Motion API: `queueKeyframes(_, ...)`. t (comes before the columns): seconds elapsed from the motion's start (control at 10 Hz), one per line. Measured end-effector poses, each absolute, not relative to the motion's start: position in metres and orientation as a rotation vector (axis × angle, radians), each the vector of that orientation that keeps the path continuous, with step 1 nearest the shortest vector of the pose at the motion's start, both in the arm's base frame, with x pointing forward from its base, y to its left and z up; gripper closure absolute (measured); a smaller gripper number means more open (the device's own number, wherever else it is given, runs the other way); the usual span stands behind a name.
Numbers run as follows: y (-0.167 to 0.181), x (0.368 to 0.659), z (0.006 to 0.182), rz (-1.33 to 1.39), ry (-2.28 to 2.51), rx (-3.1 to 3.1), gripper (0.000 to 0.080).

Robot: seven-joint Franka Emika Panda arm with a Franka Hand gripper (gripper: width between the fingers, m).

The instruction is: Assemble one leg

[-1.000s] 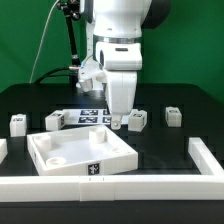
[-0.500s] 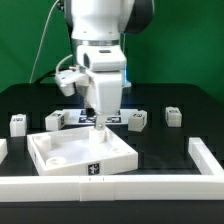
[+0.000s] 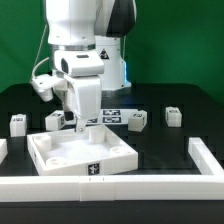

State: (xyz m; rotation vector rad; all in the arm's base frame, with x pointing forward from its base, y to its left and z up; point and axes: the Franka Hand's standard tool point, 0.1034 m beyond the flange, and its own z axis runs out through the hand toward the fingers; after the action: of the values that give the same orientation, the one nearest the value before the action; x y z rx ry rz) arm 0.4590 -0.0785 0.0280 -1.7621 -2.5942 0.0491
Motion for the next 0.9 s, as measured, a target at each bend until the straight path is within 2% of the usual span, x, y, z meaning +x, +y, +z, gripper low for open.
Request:
queueKeyframes(0.3, -0.073, 0.46, 0.012, 0.021, -2.585, -1.78, 0.015)
queueKeyframes(0.5, -0.072, 0.461, 0.01, 0.002, -2.577, -1.813, 0.015)
queueKeyframes(0.6, -0.072, 0.46, 0.009, 0.004, -2.575, -1.813, 0.0239)
queueKeyframes(0.7, -0.072, 0.46, 0.009, 0.004, -2.575, -1.813, 0.0239)
queueKeyframes(0.9, -0.072, 0.46, 0.009, 0.004, -2.575, -1.814, 0.063)
